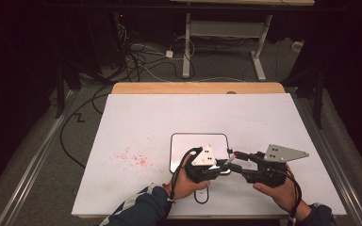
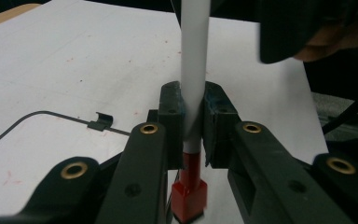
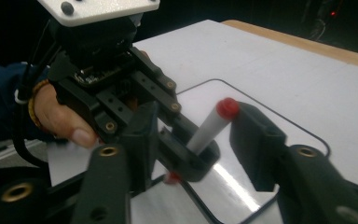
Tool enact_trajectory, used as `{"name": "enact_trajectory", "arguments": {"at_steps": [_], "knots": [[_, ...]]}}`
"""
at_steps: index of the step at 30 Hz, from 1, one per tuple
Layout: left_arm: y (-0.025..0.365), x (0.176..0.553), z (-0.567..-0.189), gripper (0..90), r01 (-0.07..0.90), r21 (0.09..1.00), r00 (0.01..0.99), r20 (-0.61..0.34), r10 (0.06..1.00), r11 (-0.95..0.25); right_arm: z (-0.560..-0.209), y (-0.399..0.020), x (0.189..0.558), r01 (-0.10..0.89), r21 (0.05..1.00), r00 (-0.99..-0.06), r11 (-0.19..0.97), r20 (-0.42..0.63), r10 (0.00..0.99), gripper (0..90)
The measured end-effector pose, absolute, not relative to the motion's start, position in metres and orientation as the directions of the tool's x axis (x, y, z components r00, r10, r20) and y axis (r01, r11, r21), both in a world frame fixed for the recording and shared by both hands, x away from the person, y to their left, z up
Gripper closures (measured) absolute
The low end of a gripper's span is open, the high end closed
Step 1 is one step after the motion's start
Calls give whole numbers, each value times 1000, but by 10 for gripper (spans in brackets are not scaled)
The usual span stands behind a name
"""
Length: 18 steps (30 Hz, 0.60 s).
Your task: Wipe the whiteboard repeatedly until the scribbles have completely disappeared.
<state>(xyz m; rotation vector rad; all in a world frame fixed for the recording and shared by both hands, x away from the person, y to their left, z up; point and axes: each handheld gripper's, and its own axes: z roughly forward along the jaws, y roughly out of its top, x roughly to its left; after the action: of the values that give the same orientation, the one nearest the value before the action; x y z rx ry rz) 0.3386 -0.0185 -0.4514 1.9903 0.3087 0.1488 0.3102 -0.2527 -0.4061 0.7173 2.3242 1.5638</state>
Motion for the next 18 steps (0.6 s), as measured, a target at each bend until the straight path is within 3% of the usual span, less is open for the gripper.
{"name": "enact_trajectory", "arguments": {"at_steps": [4,7,9,11,12,13,14,16,18], "knots": [[-21,336,-453,762,157,904,959,-44,280,-397,-404,-252,313,270,927,-857,259,109,504,839],[-22,334,-451,765,147,907,960,-34,280,-395,-404,-253,318,297,926,-859,232,153,490,900],[-23,333,-450,774,142,907,962,-32,272,-397,-404,-251,319,302,924,-855,233,154,496,885],[-24,332,-450,779,148,909,962,-41,269,-390,-406,-248,319,309,919,-854,244,155,496,759],[-24,332,-450,779,151,908,963,-45,267,-391,-406,-247,319,314,915,-853,253,155,499,743],[-24,332,-449,780,147,907,960,-34,279,-395,-407,-246,319,313,914,-855,260,152,495,798],[-24,332,-449,780,148,907,960,-36,278,-394,-408,-246,318,303,914,-858,270,138,495,792],[-23,333,-450,780,155,906,959,-43,279,-393,-408,-247,317,302,916,-856,263,140,497,710],[-23,333,-450,780,156,906,959,-45,279,-393,-408,-246,316,294,914,-853,279,120,507,685]]}}
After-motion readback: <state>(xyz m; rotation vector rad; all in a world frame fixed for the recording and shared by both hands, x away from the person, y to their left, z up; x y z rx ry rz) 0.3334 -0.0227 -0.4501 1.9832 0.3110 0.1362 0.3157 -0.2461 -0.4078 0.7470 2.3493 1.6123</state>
